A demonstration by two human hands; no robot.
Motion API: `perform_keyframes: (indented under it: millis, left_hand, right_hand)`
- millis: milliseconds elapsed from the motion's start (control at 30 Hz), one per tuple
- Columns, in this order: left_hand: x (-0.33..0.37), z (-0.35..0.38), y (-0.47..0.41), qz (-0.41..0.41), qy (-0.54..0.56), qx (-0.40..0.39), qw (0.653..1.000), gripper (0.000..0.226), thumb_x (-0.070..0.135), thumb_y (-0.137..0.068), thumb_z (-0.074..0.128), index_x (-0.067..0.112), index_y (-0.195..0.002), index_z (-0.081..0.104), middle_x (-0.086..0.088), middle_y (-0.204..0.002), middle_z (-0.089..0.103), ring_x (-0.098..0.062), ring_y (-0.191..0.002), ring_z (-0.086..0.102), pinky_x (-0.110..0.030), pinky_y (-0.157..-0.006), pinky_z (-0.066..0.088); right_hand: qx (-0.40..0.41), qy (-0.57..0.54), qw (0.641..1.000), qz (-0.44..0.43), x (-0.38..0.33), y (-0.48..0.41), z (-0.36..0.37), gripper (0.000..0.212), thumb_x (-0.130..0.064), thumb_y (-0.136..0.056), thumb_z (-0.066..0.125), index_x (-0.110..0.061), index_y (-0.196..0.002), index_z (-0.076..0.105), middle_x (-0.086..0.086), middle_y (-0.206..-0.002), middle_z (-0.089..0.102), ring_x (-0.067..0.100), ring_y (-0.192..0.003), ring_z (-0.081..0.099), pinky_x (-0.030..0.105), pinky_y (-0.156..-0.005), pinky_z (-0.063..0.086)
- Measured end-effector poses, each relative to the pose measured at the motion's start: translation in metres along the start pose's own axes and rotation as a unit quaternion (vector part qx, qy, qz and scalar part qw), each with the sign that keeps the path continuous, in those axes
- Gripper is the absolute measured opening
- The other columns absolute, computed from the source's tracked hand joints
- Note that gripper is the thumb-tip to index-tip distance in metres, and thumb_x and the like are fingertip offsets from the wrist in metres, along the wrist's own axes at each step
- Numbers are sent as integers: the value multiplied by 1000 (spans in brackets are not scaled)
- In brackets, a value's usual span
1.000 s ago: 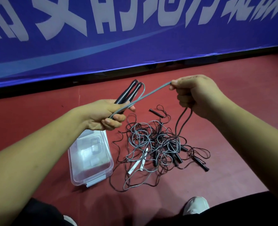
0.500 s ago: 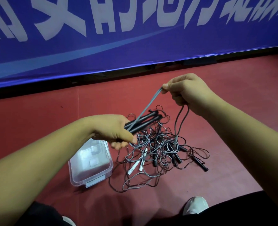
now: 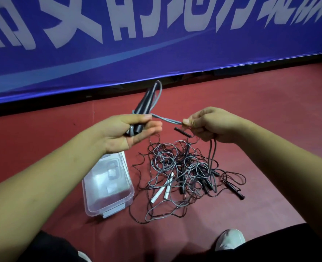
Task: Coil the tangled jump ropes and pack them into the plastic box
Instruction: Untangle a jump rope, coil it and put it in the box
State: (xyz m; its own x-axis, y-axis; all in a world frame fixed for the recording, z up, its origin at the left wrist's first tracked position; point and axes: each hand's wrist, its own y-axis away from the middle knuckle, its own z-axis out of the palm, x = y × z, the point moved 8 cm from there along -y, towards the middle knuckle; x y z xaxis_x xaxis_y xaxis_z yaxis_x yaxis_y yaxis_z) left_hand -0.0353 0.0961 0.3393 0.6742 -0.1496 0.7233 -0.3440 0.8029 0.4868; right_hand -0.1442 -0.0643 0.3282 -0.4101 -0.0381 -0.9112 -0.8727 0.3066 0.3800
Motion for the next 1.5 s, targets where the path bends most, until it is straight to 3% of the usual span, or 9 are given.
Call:
perform_keyframes:
  millis: [167,300,400,500,767,967,1100,1400,1500]
  left_hand:
    - [12,-27,-4,16,-36,34,999,12,3,-89,58,-7,-91,65,-20,-79,73,-29,-74,75,-27,-59,61]
    - [24,-48,-11,46,-104,72,991,25,7,-81,68,-4,-103,62,-4,-63,59,-9,-56,63,-20,-55,57]
    - [32,-63,-15,58,-176,112,976,13,10,-86,69,9,-92,58,-1,-61,55,-7,-48,57,-15,-46,51]
    - [38,-73,-18,75,-302,113,944,16,13,-89,69,15,-86,53,-2,-62,54,-7,-44,51,-15,-40,44]
    - [13,-57,-30,94,-620,103,772,21,24,-88,74,10,-93,59,-6,-62,56,-16,-44,47,-21,-39,38]
    - [-19,-33,-32,44,-787,98,607,53,56,-78,75,12,-67,48,-2,-59,43,-17,-50,37,-28,-47,26]
    - [-32,-23,-31,56,-788,58,610,73,83,-68,56,11,-63,46,-3,-57,39,-20,-51,35,-30,-50,27]
    - [-54,2,-13,53,-832,-126,538,50,58,-91,57,9,-84,52,-1,-64,43,-18,-56,34,-33,-53,31]
    - [-52,14,-2,91,-799,-170,570,39,49,-92,61,14,-80,49,4,-62,41,-11,-53,33,-28,-52,31]
  right_hand:
    - [-12,62,997,-44,-28,18,24,30,-16,-99,56,12,-101,66,1,-54,30,16,-46,32,29,-50,27]
    - [-26,92,994,-51,-35,31,30,29,-19,-98,60,8,-93,69,10,-62,39,21,-53,43,32,-53,37]
    - [-37,117,991,-58,-42,40,38,27,-19,-98,58,5,-91,69,12,-64,41,22,-54,48,28,-53,45]
    - [-41,100,992,-58,-47,45,44,28,-20,-100,56,2,-90,68,0,-54,32,15,-48,31,26,-47,33]
    - [-56,146,983,-99,-64,58,59,25,-18,-98,61,4,-89,69,-1,-50,33,13,-44,26,23,-43,23]
    - [-7,226,965,-134,-80,56,62,21,-20,-93,68,-3,-81,74,-2,-46,41,13,-42,32,23,-44,26]
    - [47,196,970,-137,-81,49,39,22,-17,-92,68,-3,-76,73,-7,-42,40,13,-42,32,22,-44,26]
    - [88,338,925,-149,-73,33,13,19,-27,-90,72,-14,-77,74,-12,-39,49,5,-38,41,18,-43,32]
    - [98,343,921,-156,-65,27,4,18,-29,-88,74,-14,-77,74,-8,-39,46,5,-37,40,16,-42,33]
